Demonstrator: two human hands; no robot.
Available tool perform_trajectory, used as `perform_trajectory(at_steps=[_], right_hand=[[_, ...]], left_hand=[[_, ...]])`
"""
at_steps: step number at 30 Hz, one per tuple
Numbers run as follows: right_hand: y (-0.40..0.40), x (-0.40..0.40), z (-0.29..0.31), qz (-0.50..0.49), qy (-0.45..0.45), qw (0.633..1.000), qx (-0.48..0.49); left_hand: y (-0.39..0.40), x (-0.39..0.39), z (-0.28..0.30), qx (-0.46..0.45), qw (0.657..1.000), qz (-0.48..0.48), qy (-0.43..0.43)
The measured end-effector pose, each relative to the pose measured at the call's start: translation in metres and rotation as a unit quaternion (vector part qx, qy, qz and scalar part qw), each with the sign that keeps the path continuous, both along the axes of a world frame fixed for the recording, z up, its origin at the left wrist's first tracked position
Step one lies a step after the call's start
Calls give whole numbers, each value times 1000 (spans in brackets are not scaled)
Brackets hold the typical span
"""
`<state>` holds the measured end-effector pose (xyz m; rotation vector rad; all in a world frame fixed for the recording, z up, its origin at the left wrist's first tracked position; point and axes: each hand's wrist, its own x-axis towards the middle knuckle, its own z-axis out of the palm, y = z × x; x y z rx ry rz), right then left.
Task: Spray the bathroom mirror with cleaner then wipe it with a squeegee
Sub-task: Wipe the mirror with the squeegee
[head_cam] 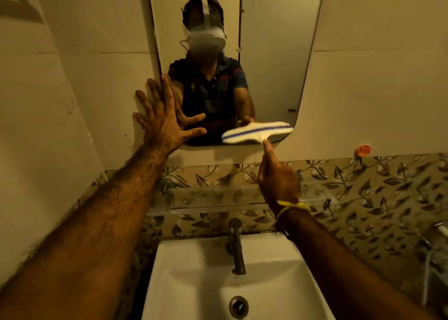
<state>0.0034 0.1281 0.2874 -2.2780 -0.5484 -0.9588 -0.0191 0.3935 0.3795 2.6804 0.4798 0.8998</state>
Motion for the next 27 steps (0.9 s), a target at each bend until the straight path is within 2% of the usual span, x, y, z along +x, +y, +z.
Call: perform_trajectory(at_steps=[4,6,13,20,23,27], right_hand=[[3,32,71,11,-36,987,155],[3,45,93,0,-54,980,189],[-9,16,15,-8,60,979,193],[-14,62,145,-48,-43,950,306],[-10,65,147,-58,-42,945,320],[-3,58,110,-68,-24,930,360]], left_hand=[[-11,5,-2,11,1000,24,-2],[-11,8,0,7,999,39,-5],[-6,13,-3,16,999,37,-23],[-6,17,-4,20,998,45,-37],[-2,19,-7,22,998,44,-39],[-3,23,-8,21,998,50,-42]])
